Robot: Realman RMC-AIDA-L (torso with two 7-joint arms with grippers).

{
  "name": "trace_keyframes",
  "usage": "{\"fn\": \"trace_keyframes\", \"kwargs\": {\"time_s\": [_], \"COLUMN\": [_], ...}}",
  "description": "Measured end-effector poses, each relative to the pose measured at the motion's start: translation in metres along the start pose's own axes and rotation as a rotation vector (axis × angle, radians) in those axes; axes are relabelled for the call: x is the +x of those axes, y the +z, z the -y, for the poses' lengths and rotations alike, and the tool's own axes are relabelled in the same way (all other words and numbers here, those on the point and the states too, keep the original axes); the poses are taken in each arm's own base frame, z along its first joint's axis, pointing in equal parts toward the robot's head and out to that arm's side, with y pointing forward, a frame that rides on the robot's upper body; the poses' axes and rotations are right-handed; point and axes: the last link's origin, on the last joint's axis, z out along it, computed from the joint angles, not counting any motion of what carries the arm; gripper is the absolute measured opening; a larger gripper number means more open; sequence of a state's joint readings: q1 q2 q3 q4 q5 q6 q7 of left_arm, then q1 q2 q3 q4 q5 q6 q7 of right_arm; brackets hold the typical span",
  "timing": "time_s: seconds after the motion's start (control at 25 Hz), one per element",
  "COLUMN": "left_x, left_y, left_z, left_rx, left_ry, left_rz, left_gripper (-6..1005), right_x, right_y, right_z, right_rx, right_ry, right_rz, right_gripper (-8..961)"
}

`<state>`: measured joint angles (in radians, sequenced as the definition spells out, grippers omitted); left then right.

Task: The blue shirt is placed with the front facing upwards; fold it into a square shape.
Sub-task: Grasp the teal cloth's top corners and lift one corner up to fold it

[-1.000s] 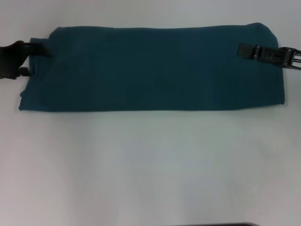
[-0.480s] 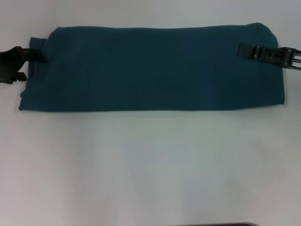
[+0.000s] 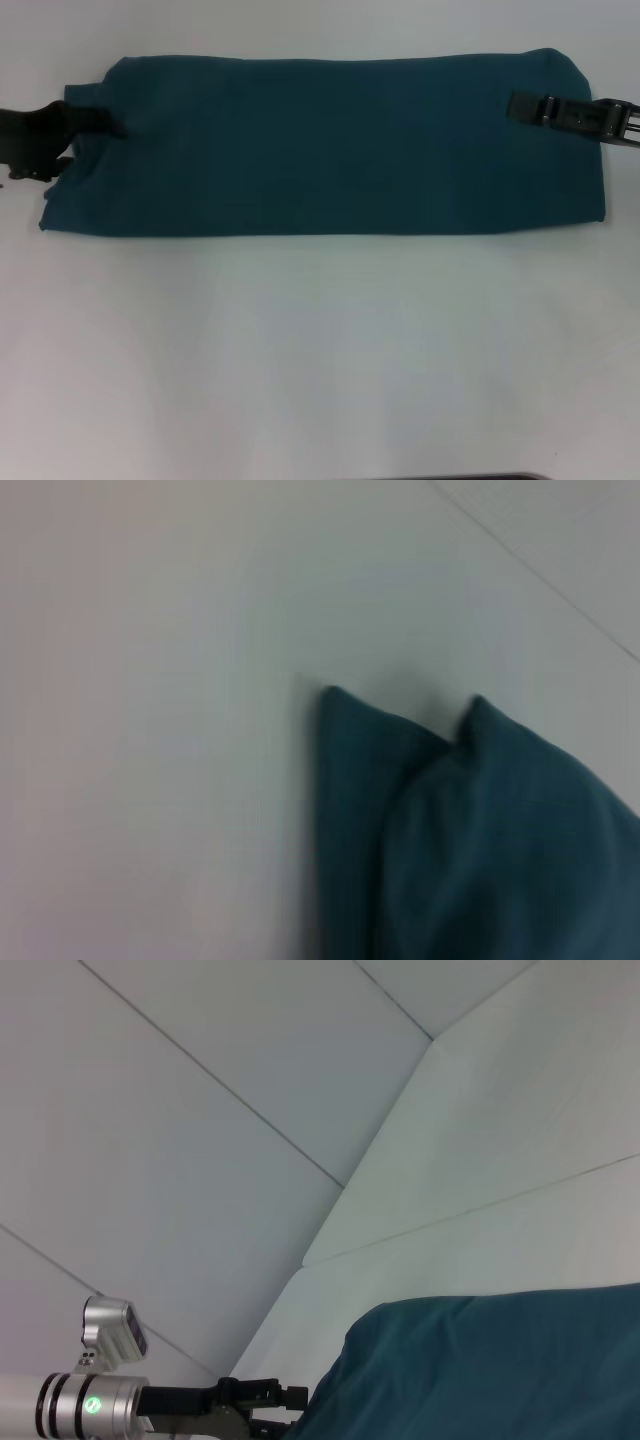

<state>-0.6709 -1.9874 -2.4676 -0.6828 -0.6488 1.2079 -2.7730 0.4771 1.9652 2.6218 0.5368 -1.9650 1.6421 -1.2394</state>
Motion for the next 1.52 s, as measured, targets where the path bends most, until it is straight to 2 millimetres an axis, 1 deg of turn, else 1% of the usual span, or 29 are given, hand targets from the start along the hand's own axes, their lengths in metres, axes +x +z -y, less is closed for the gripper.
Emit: {"fn": "trace_keyframes", "kwargs": {"time_s": [0.2,0.4,0.52,0.64,0.84,0.96,1.28,1.52], "left_x": [0.000,0.004,0.008,0.012,0.012,0.011,0.006,0.002], "left_y": [0.001,-0.001,-0.004,-0.008,-0.011,-0.012,-0.006,-0.002], "left_z": [-0.014,-0.019,-0.017,-0.010,0.008,0.013,0.009,-0.003], "left_rx": [-0.027,-0.026,-0.016,0.003,0.063,0.077,0.072,0.042], "left_ry": [0.029,0.050,0.053,0.037,0.014,0.007,0.012,0.029], "left_rz": [0.047,0.061,0.037,0.000,-0.033,-0.041,-0.019,0.038], "left_gripper": [902,902,902,903,903,903,903,902], "right_x": [0.000,-0.001,-0.001,-0.001,-0.001,-0.001,-0.001,-0.001], "right_y": [0.000,-0.001,-0.002,-0.002,-0.002,-0.002,-0.001,-0.002], "right_z": [0.000,0.000,0.001,0.001,0.001,0.001,0.001,0.001], "right_rx": [0.002,0.003,0.004,0.005,0.004,0.004,0.004,0.006], "right_ry": [-0.001,-0.001,-0.002,-0.002,-0.001,-0.001,-0.001,0.000], "right_rz": [0.001,0.002,0.002,0.002,0.002,0.002,0.002,0.003], "right_gripper": [924,924,924,925,925,925,924,925]}}
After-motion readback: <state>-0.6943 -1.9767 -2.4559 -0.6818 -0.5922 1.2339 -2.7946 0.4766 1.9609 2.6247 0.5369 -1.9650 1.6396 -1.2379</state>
